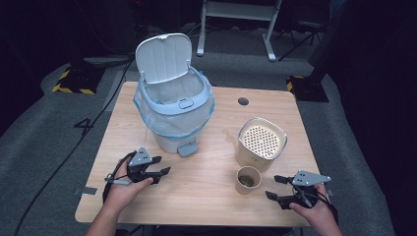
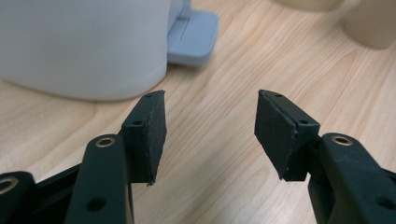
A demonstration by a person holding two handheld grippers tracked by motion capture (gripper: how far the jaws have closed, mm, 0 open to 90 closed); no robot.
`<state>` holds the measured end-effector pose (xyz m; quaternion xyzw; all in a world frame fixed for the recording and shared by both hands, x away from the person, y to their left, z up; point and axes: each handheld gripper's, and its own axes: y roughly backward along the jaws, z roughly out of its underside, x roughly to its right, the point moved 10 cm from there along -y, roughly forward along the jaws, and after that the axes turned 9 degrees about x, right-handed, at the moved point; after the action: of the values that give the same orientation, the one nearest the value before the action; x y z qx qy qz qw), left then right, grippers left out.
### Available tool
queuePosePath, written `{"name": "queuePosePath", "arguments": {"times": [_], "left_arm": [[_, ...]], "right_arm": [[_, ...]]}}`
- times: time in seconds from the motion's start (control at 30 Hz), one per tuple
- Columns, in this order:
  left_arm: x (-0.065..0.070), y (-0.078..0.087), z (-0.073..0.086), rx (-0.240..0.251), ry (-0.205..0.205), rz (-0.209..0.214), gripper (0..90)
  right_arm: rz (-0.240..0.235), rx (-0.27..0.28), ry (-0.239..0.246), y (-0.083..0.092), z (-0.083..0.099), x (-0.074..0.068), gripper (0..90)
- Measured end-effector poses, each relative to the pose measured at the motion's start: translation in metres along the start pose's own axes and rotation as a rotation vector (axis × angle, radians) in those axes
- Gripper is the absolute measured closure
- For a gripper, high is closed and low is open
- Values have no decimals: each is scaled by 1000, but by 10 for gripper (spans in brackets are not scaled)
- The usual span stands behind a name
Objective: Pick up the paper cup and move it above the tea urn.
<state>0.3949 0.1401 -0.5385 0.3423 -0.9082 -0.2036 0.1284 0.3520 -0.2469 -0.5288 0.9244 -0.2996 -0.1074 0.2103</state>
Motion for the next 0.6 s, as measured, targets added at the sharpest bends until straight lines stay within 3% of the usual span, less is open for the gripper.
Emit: {"name": "queuePosePath", "arguments": {"times": [0.17,0.47,0.6], "left_arm": [[-3,-4,13,-42,3,-17,437],[-5,-7,26,-89,-3,-42,419],[-7,-11,31,-126,-39,-65,403]], "right_arm": [[-42,28,6,-8,-7,-13,239],[-66,68,36,-32,-16,-26,183],[-66,84,23,-44,-17,-30,182]]}}
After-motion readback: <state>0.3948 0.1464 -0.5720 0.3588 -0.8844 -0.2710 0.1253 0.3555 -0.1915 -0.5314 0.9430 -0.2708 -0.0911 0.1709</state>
